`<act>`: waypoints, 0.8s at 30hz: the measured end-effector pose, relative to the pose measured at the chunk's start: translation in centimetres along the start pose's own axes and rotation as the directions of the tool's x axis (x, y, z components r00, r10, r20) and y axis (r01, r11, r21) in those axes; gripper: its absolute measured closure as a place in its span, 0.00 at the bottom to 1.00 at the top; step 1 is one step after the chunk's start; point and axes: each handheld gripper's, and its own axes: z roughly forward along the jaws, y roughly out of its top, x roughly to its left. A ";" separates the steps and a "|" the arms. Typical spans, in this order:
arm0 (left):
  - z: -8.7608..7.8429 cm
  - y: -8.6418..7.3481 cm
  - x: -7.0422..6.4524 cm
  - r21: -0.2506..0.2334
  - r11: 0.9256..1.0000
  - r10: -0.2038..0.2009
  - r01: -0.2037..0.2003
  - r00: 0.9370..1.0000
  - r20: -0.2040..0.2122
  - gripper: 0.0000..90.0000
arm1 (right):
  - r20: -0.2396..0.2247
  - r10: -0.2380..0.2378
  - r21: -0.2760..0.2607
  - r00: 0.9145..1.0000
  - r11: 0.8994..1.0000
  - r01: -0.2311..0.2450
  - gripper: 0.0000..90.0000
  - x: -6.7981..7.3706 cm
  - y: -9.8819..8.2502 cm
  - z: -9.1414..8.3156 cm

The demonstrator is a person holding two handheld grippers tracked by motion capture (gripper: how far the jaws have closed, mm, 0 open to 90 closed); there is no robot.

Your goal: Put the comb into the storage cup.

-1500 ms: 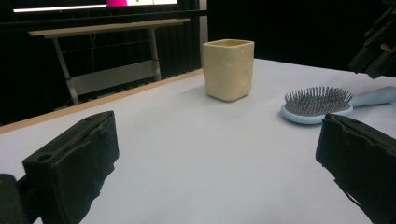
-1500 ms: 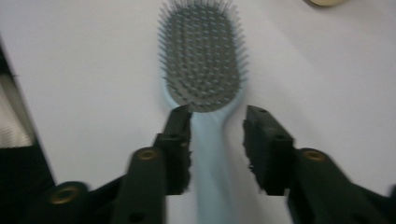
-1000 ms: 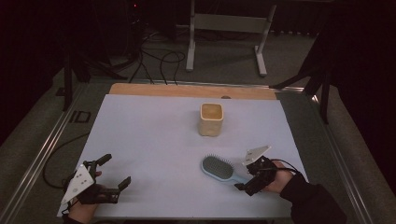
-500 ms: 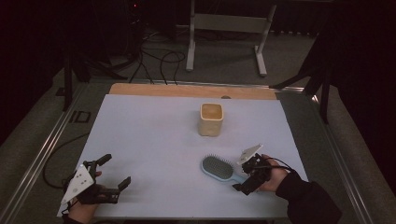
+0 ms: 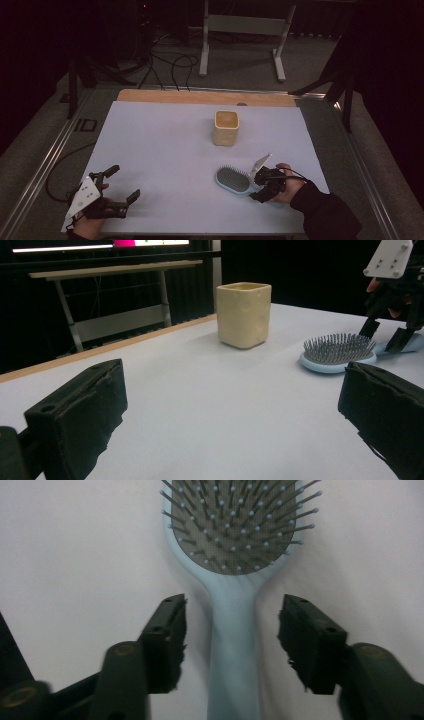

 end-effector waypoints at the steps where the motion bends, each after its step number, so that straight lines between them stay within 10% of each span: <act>1: 0.0 0.0 0.0 0.000 1.000 0.001 -0.001 1.000 -0.001 0.00 | -0.006 -0.008 0.007 1.000 1.000 0.008 0.53 -0.1 0.1 0.1; 24: 0.1 0.0 0.0 0.001 1.000 -0.001 0.001 1.000 0.000 0.00 | 0.038 -0.008 0.091 0.999 0.996 0.004 0.73 0.5 1.1 1.4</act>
